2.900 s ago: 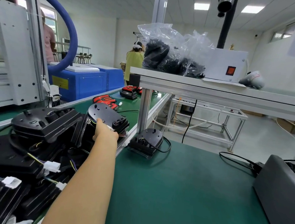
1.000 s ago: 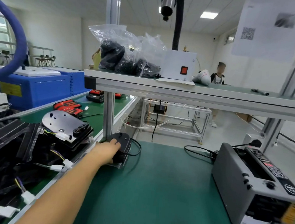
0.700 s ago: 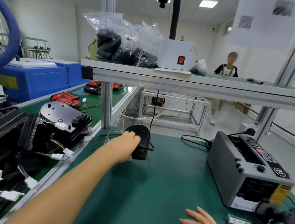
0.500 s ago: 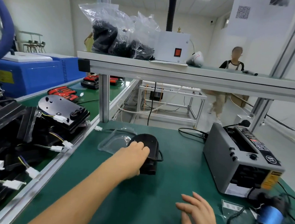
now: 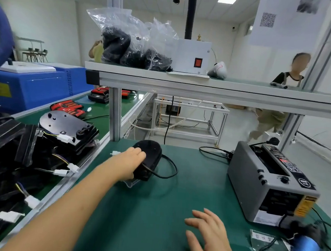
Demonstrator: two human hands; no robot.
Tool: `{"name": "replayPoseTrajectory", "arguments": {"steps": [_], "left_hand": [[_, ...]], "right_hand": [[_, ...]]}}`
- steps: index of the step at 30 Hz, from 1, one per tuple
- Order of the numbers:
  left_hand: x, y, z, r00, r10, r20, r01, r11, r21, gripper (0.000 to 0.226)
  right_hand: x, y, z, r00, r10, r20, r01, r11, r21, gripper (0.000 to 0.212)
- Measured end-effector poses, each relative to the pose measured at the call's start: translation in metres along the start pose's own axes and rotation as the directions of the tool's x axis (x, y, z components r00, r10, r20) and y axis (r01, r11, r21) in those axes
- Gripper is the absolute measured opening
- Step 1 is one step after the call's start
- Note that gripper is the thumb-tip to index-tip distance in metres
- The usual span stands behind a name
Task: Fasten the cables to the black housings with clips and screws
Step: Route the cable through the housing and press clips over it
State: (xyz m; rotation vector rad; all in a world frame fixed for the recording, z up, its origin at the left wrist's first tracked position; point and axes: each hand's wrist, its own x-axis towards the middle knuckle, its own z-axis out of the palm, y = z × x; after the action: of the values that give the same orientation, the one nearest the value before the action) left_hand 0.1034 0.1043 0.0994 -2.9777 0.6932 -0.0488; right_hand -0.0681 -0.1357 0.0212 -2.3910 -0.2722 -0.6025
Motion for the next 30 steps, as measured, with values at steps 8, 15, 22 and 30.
{"name": "replayPoseTrajectory", "arguments": {"steps": [8, 15, 22, 30], "left_hand": [[0.023, -0.032, 0.002, 0.990, 0.058, 0.125, -0.073, 0.990, 0.118, 0.046], [0.032, -0.048, 0.014, 0.980, 0.043, 0.194, -0.031, 0.998, -0.063, 0.042], [0.046, -0.071, 0.013, 0.880, -0.430, 0.204, 0.470, 0.717, -0.516, 0.054], [0.041, -0.078, 0.040, 0.774, -0.345, 0.532, 0.619, 0.230, -0.751, 0.034]], "right_hand": [[0.012, 0.002, 0.008, 0.990, 0.045, 0.136, -0.042, 0.999, -0.029, 0.027], [0.047, 0.002, 0.023, 0.962, 0.126, 0.242, -0.112, 0.991, -0.068, 0.023], [0.109, -0.003, 0.060, 0.961, 0.162, 0.222, -0.160, 0.987, -0.027, 0.038], [0.159, -0.018, 0.104, 0.880, 0.182, 0.439, -0.214, 0.977, 0.023, 0.049]]}}
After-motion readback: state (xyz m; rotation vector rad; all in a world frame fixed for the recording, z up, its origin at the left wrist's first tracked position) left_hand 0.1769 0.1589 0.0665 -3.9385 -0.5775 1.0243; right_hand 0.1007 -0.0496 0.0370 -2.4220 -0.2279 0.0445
